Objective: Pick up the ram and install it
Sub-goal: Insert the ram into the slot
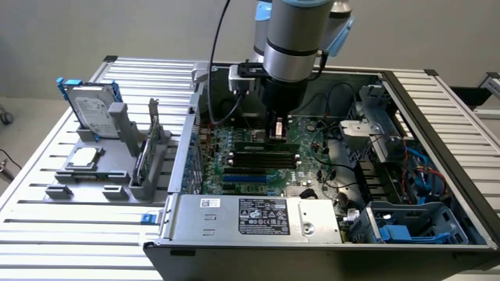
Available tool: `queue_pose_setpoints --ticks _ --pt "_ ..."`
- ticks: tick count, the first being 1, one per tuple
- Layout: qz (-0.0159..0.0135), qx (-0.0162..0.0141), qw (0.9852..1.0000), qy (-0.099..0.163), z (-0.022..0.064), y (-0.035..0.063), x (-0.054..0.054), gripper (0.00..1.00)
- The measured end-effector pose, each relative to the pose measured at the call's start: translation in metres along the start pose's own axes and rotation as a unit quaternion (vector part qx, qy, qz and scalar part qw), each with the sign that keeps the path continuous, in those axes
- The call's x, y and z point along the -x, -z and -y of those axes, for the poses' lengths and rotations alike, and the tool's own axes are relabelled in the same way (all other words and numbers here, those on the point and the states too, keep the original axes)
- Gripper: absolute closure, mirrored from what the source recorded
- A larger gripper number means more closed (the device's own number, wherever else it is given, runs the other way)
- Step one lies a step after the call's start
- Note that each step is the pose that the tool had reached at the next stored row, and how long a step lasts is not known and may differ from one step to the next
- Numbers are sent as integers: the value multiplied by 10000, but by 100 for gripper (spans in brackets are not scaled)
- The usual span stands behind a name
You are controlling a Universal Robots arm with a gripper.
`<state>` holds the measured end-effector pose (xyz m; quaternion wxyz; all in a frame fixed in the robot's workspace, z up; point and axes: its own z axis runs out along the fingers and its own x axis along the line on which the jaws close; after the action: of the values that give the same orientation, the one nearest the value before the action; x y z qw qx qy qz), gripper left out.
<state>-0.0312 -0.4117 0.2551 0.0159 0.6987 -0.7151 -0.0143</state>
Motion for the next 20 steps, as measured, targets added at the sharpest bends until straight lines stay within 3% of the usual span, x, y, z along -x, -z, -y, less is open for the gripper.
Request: queue_pose_setpoints --ticks 7,20 --pt "0 0 10000 0 6 -127 0 86" --pt "0 -20 10000 0 9 -222 -1 86"
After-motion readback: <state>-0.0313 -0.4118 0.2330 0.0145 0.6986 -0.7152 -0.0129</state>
